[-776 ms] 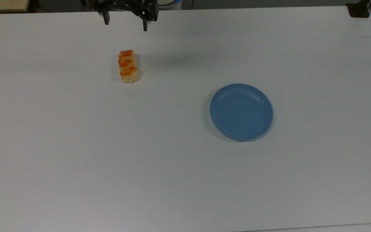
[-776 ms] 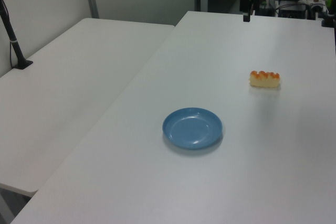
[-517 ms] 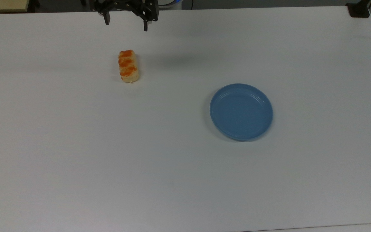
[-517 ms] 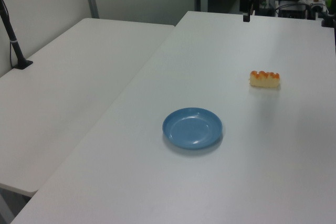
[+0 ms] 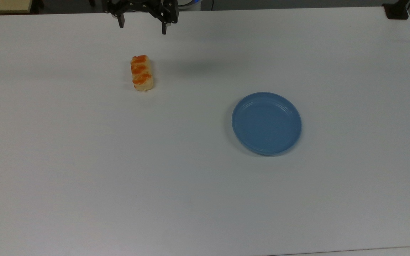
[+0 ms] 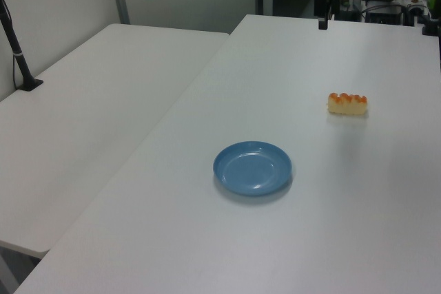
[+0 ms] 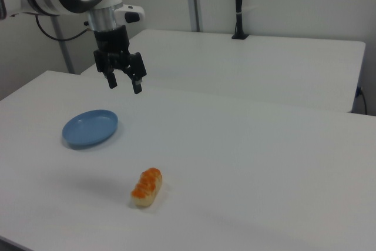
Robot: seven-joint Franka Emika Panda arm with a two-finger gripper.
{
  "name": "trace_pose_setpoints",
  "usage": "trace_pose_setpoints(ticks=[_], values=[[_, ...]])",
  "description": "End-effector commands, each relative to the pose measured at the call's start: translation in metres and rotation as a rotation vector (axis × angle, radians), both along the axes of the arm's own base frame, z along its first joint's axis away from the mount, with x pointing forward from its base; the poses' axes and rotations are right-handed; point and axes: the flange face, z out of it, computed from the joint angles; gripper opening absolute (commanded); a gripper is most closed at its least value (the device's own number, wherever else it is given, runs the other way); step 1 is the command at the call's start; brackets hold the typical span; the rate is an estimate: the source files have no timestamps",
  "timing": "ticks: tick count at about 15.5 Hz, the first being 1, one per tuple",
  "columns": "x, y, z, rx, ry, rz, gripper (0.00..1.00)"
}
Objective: Put the bread onto the plate
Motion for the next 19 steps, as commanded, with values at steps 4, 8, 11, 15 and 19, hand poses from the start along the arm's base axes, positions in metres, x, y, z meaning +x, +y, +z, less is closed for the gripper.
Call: trace_pose_setpoints(ticks=[4, 8, 11, 15, 19], values=[[-0.006, 0.012, -0.048, 0.01, 0.064, 0.033, 1.0], [-0.012, 0.006, -0.129, -0.021, 0.065, 0.055, 1.0], [-0.021, 0.004, -0.183, -0.052, 0.113, 0.131, 1.0], [-0.027, -0.007, -0.22, -0.063, 0.154, 0.186, 1.0], [-0.029, -0.023, -0.243, -0.06, 0.208, 0.238, 1.0]])
